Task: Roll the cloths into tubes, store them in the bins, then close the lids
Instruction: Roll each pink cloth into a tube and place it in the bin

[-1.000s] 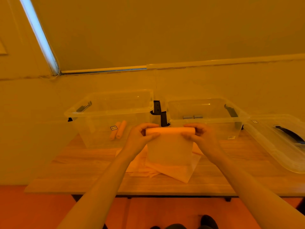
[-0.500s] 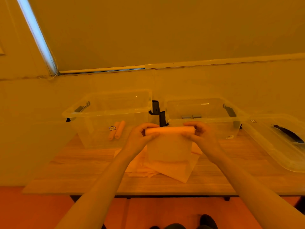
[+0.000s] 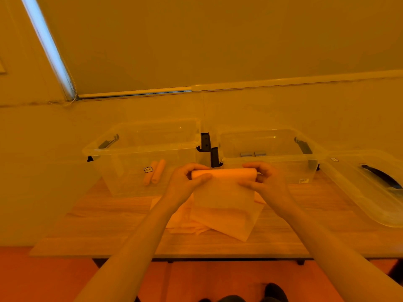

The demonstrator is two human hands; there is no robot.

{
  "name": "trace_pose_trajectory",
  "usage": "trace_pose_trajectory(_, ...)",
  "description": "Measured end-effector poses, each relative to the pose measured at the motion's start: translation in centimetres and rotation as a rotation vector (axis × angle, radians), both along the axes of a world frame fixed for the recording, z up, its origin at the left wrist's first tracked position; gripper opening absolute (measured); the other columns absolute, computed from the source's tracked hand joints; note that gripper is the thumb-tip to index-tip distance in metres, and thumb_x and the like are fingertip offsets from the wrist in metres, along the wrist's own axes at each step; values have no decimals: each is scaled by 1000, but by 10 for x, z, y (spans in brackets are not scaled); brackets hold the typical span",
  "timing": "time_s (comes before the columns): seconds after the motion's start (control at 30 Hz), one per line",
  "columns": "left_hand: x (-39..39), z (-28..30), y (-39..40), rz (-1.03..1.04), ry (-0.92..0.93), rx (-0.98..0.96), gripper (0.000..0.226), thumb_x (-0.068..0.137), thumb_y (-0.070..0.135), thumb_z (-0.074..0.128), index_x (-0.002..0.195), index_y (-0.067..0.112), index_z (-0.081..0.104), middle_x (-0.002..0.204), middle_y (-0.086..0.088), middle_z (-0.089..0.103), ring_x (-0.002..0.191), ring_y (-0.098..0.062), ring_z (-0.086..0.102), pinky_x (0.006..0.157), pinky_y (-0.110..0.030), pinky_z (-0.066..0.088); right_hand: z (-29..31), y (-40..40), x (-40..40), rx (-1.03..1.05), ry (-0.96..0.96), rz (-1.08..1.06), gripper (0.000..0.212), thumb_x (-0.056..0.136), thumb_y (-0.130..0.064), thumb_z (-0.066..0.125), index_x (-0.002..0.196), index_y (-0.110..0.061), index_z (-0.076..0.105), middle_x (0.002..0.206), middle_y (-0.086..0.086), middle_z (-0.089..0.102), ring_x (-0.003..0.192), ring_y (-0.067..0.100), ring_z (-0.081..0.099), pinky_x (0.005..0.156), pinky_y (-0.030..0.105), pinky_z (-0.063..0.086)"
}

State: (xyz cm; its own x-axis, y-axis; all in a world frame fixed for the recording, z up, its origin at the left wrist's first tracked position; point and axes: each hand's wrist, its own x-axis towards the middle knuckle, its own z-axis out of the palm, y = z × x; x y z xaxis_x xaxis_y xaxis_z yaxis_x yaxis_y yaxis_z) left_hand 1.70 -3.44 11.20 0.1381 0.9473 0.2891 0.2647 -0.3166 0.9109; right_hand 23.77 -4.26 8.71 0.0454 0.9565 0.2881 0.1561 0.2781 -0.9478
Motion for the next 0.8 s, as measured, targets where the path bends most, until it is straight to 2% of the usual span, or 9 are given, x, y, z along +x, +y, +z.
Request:
trace_pose_trajectory(0.17,-3,-4,1,-23,36,21,31,80,15,74,100,36,62,107,14,60,101,-7,58,84,-30,55,0,1,0,8,3,-15,35,84,-12,69,117,-22,61,111,-9,59,98,7,59,66,19,55)
trace_pose_trajectory(0.33,-3,-2,0,-18,23,17,25,82,15,71,93,36,62,101,16,59,93,-5,58,78,-26,56,1,0,0,13,12,-17,28,83,-13,71,108,-20,62,104,-11,61,93,5,61,61,15,54)
trace_pose_trajectory(0.43,-2,-2,-1,-5,19,4,21,84,18,69,93,35,61,101,15,59,93,-5,58,78,-27,55,0,1,-1,35,-4,-3,36,78,-6,74,111,-14,63,106,-11,62,94,3,62,66,14,54)
trace_pose_trajectory(0.53,-3,-3,-2,-39,35,13,26,83,16,70,97,37,62,106,15,59,99,-8,58,82,-30,56,-1,1,-2,45,6,-9,36,82,-6,70,115,-18,61,106,-11,60,94,2,61,67,13,54)
trace_pose_trajectory(0.63,-4,-4,-3,-56,33,18,30,82,12,71,97,37,64,107,16,60,99,-6,59,83,-29,56,-2,0,-3,57,-7,-11,33,88,-16,65,118,-27,58,109,-15,57,96,3,58,64,15,54)
trace_pose_trajectory(0.7,-4,-4,-3,-52,18,15,27,83,14,71,95,37,65,105,17,61,96,-4,59,82,-29,56,-2,-1,-3,51,-19,-9,27,89,-19,64,115,-24,60,107,-16,57,96,3,58,62,13,52)
trace_pose_trajectory(0.8,-4,-3,-4,-47,15,5,22,85,18,69,94,38,65,105,16,60,96,-5,58,80,-28,56,-2,-2,-3,17,21,33,26,84,-14,69,109,-19,63,108,-13,59,98,6,59,64,15,54)
